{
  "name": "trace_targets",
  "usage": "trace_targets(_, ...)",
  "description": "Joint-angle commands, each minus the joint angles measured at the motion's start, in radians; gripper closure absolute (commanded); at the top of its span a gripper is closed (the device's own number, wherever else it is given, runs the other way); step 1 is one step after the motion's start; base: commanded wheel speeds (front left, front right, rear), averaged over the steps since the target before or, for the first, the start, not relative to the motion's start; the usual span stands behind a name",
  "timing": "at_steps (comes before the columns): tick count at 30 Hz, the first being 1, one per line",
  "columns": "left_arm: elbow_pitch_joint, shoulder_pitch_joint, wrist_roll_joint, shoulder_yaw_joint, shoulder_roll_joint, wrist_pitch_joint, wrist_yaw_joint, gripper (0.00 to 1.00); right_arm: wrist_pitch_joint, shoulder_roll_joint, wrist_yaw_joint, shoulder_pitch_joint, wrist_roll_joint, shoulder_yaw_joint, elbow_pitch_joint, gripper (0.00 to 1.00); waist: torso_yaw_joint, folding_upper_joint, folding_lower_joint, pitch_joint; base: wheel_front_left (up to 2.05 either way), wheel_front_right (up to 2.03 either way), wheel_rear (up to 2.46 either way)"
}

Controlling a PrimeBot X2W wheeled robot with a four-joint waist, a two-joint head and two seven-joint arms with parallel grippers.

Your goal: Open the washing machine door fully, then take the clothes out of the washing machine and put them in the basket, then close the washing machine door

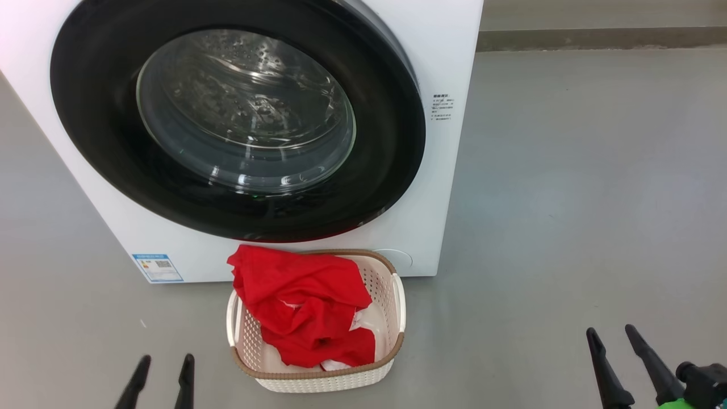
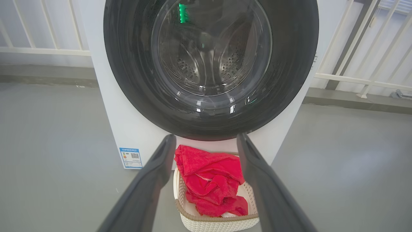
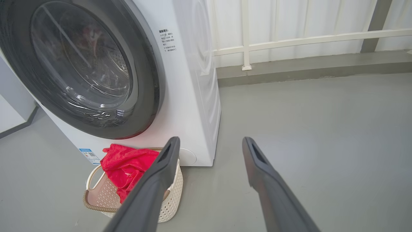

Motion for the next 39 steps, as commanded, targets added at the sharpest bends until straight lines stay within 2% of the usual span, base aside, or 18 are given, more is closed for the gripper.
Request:
trace_targets(1,0.007,0.0,-0.001,-0.001,-0.002,0.002,0.001,1.0,0.001,0.002,0.0,0.0,0.001,0.002,0.006,1.0,0.0,0.0,0.0,0.0,0.0,0.0,0.0)
trace_targets(10,0.081,0.002,-0.029,-0.01,-0.042,0.012,0.001,1.0,0.008,0.052,0.0,-0.003,0.025,0.011,0.078,1.0,0.0,0.0,0.0002,0.0,0.0,0.0,0.0)
trace_targets(14,0.078,-0.004,-0.071,-0.007,-0.044,0.023,0.001,1.0,0.02,0.054,0.0,-0.009,0.062,0.006,0.073,1.0,0.0,0.0,0.0023,-0.001,0.0,0.0,0.0)
trace_targets(19,0.078,-0.012,-0.123,-0.003,-0.046,0.037,0.001,1.0,0.035,0.058,0.0,-0.018,0.107,0.001,0.07,1.0,-0.001,0.0,0.0001,0.001,0.0,0.0,0.0)
trace_targets(39,0.074,-0.047,-0.331,0.012,-0.054,0.095,0.0,1.0,0.094,0.072,-0.001,-0.057,0.29,-0.02,0.053,1.0,-0.002,0.0,0.0,0.004,0.0,0.0,0.0)
